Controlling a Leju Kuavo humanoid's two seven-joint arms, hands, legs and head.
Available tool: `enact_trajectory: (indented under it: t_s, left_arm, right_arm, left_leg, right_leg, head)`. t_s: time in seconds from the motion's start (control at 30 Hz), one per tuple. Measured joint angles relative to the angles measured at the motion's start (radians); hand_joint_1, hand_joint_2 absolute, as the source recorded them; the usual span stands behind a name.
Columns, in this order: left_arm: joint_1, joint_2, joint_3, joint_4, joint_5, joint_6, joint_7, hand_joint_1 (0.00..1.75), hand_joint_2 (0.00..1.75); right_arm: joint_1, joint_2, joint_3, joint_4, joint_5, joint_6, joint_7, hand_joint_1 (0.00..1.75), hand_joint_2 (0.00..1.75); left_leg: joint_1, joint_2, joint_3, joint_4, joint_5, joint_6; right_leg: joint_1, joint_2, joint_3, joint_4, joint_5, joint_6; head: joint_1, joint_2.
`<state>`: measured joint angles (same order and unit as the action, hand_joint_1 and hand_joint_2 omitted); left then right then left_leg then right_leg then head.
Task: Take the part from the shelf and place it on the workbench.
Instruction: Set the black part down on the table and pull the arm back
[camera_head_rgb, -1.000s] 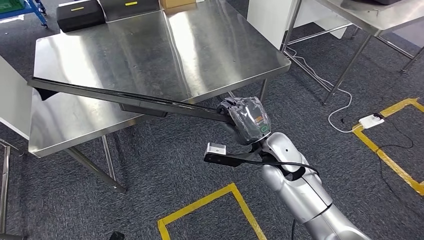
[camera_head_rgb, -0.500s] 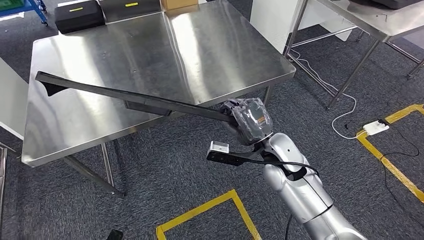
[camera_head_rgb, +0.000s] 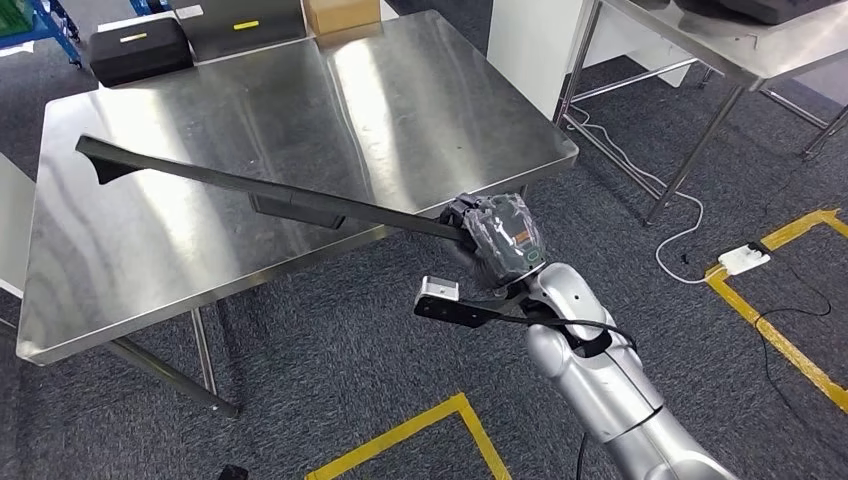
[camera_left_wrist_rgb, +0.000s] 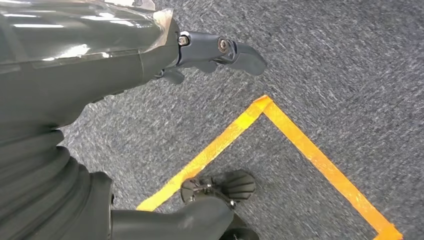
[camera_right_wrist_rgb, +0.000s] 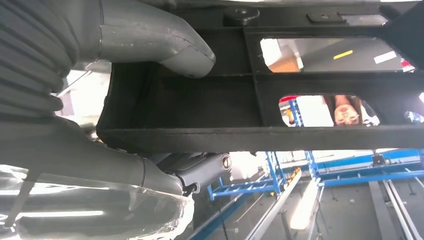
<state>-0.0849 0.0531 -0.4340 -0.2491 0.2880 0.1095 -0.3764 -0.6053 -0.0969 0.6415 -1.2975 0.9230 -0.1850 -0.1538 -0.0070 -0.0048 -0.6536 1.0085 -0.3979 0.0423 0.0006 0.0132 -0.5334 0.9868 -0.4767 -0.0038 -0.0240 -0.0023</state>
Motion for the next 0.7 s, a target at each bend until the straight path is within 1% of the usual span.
enact_trajectory:
  t_s: [0.03, 0.07, 0.1, 0.13, 0.17, 0.2, 0.23, 0.27, 0.3, 0.33, 0.37, 0.4, 0.43, 0.47, 0.5, 0.53, 0.6, 0.63, 0.67, 0.7]
  left_arm:
    - [0.001, 0.0, 0.0, 0.0, 0.0, 0.0, 0.0, 0.0, 1.75]
    - [0.001, 0.0, 0.0, 0.001, 0.001, 0.0, 0.0, 0.0, 1.75]
    - [0.002, 0.0, 0.0, 0.001, 0.001, 0.0, -0.001, 0.0, 1.75]
    - [0.001, 0.0, 0.0, 0.001, 0.001, 0.0, -0.001, 0.0, 1.75]
    - [0.001, -0.001, 0.0, 0.001, 0.0, -0.001, -0.001, 0.0, 1.75]
    - [0.0, -0.001, 0.0, 0.001, 0.0, -0.001, -0.001, 0.0, 1.75]
    - [0.0, -0.001, 0.0, 0.001, -0.001, -0.002, -0.001, 0.0, 1.75]
    - [0.0, -0.001, 0.0, 0.001, -0.003, -0.002, -0.001, 0.0, 1.75]
    - [0.0, -0.001, 0.0, 0.001, -0.004, -0.003, -0.001, 0.0, 1.75]
    - [0.0, -0.002, -0.001, 0.001, -0.006, -0.003, -0.001, 0.0, 1.75]
    - [0.0, -0.003, -0.001, 0.001, -0.008, -0.003, -0.001, 0.0, 1.75]
    - [0.0, -0.004, -0.002, 0.001, -0.01, -0.003, -0.001, 0.0, 1.75]
    - [-0.001, -0.004, -0.003, 0.001, -0.013, -0.003, 0.0, 0.0, 1.75]
    - [-0.002, -0.005, -0.004, 0.001, -0.015, -0.003, 0.0, 0.0, 1.75]
    - [-0.003, -0.004, -0.005, 0.001, -0.016, -0.003, 0.001, 0.0, 1.75]
    - [-0.004, -0.004, -0.006, 0.001, -0.017, -0.004, 0.002, 0.0, 1.75]
    - [-0.005, -0.003, -0.007, 0.001, -0.018, -0.004, 0.004, 0.0, 1.75]
    - [-0.006, -0.002, -0.008, 0.001, -0.018, -0.005, 0.004, 0.0, 1.75]
    - [-0.006, 0.0, -0.008, 0.001, -0.017, -0.004, 0.004, 0.0, 1.75]
    - [-0.007, 0.0, -0.008, 0.001, -0.017, -0.004, 0.004, 0.0, 1.75]
  right_arm:
    - [-0.009, 0.0, -0.002, 0.006, -0.013, 0.01, -0.009, 1.66, 1.75]
    - [-0.018, 0.001, -0.005, 0.014, -0.025, 0.022, -0.022, 1.66, 1.75]
    - [-0.03, 0.001, -0.008, 0.023, -0.04, 0.035, -0.04, 1.66, 1.75]
    - [-0.044, 0.001, -0.01, 0.034, -0.06, 0.051, -0.062, 1.66, 1.75]
    - [-0.057, 0.001, -0.011, 0.045, -0.084, 0.068, -0.084, 1.66, 1.75]
    - [-0.07, 0.001, -0.011, 0.056, -0.112, 0.085, -0.106, 1.66, 1.75]
    - [-0.082, 0.002, -0.009, 0.068, -0.138, 0.101, -0.126, 1.66, 1.75]
    - [-0.091, 0.001, -0.006, 0.079, -0.16, 0.115, -0.141, 1.66, 1.75]
    - [-0.101, 0.001, -0.001, 0.09, -0.175, 0.127, -0.153, 1.66, 1.75]
    - [-0.112, 0.001, 0.006, 0.099, -0.186, 0.137, -0.162, 1.66, 1.75]
    - [-0.124, 0.001, 0.013, 0.107, -0.195, 0.144, -0.169, 1.66, 1.75]
    - [-0.137, 0.002, 0.021, 0.112, -0.202, 0.148, -0.174, 1.66, 1.75]
    - [-0.148, 0.003, 0.028, 0.117, -0.21, 0.151, -0.178, 1.66, 1.75]
    - [-0.157, 0.003, 0.034, 0.119, -0.219, 0.154, -0.183, 1.66, 1.75]
    - [-0.164, 0.004, 0.04, 0.122, -0.226, 0.158, -0.187, 1.66, 1.75]
    - [-0.17, 0.004, 0.047, 0.124, -0.236, 0.163, -0.191, 1.66, 1.75]
    - [-0.178, 0.003, 0.059, 0.126, -0.255, 0.17, -0.2, 1.66, 1.75]
    - [-0.182, 0.003, 0.066, 0.126, -0.266, 0.175, -0.206, 1.66, 1.75]
    - [-0.185, 0.004, 0.072, 0.126, -0.276, 0.182, -0.212, 1.66, 1.75]
    - [-0.188, 0.004, 0.08, 0.126, -0.285, 0.19, -0.218, 1.66, 1.75]
  left_leg:
    - [-0.001, 0.0, 0.005, -0.005, -0.003, 0.003]
    - [0.002, 0.0, 0.012, -0.008, 0.003, 0.006]
    - [0.004, 0.001, 0.019, -0.012, 0.005, 0.01]
    - [0.007, 0.002, 0.026, -0.017, 0.006, 0.014]
    - [0.009, 0.002, 0.032, -0.02, 0.005, 0.018]
    - [0.008, 0.002, 0.036, -0.02, 0.0, 0.021]
    - [0.008, 0.001, 0.04, -0.02, -0.005, 0.023]
    - [0.008, -0.001, 0.045, -0.02, -0.01, 0.023]
    - [0.008, -0.003, 0.051, -0.019, -0.016, 0.023]
    - [0.008, -0.004, 0.06, -0.019, -0.022, 0.021]
    - [0.008, -0.006, 0.069, -0.019, -0.029, 0.018]
    - [0.006, -0.007, 0.077, -0.018, -0.037, 0.013]
    - [0.004, -0.009, 0.083, -0.016, -0.045, 0.009]
    - [0.002, -0.01, 0.087, -0.015, -0.052, 0.003]
    - [0.001, -0.01, 0.089, -0.014, -0.058, -0.002]
    - [0.003, -0.01, 0.091, -0.013, -0.063, -0.007]
    - [0.007, -0.005, 0.087, -0.003, -0.076, -0.018]
    - [0.01, -0.002, 0.075, 0.023, -0.091, -0.025]
    - [0.012, 0.0, 0.051, 0.07, -0.113, -0.031]
    - [0.014, 0.002, 0.016, 0.135, -0.138, -0.037]
  right_leg:
    - [0.002, 0.001, -0.001, -0.001, -0.004, 0.006]
    - [0.004, -0.001, -0.003, 0.003, -0.008, 0.011]
    - [0.005, -0.002, -0.01, 0.018, -0.016, 0.014]
    - [0.005, -0.004, -0.028, 0.054, -0.029, 0.015]
    - [0.004, -0.006, -0.062, 0.113, -0.049, 0.015]
    - [0.003, -0.007, -0.105, 0.187, -0.071, 0.014]
    - [0.001, -0.007, -0.151, 0.257, -0.088, 0.015]
    - [0.0, -0.007, -0.187, 0.302, -0.092, 0.018]
    - [-0.001, -0.007, -0.204, 0.309, -0.078, 0.025]
    - [-0.002, -0.007, -0.197, 0.27, -0.048, 0.033]
    - [-0.003, -0.009, -0.174, 0.201, -0.008, 0.041]
    - [-0.004, -0.01, -0.143, 0.12, 0.032, 0.045]
    - [-0.004, -0.012, -0.115, 0.055, 0.062, 0.044]
    - [-0.004, -0.013, -0.097, 0.017, 0.078, 0.039]
    - [-0.003, -0.013, -0.089, 0.002, 0.082, 0.031]
    - [-0.003, -0.012, -0.086, 0.001, 0.08, 0.022]
    - [-0.006, -0.011, -0.079, -0.002, 0.076, 0.008]
    - [-0.009, -0.011, -0.073, -0.004, 0.073, 0.0]
    - [-0.011, -0.01, -0.067, -0.005, 0.07, -0.007]
    - [-0.01, -0.01, -0.062, -0.005, 0.065, -0.013]
  head:
    - [0.0, 0.0]
    - [0.0, 0.0]
    - [0.0, 0.0]
    - [0.001, 0.0]
    - [0.001, 0.0]
    - [0.002, 0.0]
    - [0.002, 0.0]
    - [0.002, 0.0]
    - [0.002, 0.0]
    - [0.002, 0.0]
    - [0.003, 0.0]
    - [0.004, 0.0]
    - [0.003, 0.0]
    - [0.003, 0.0]
    - [0.003, 0.0]
    - [0.002, 0.0]
    - [0.002, 0.0]
    - [0.0, 0.0]
    - [-0.001, 0.0]
    - [-0.003, 0.0]
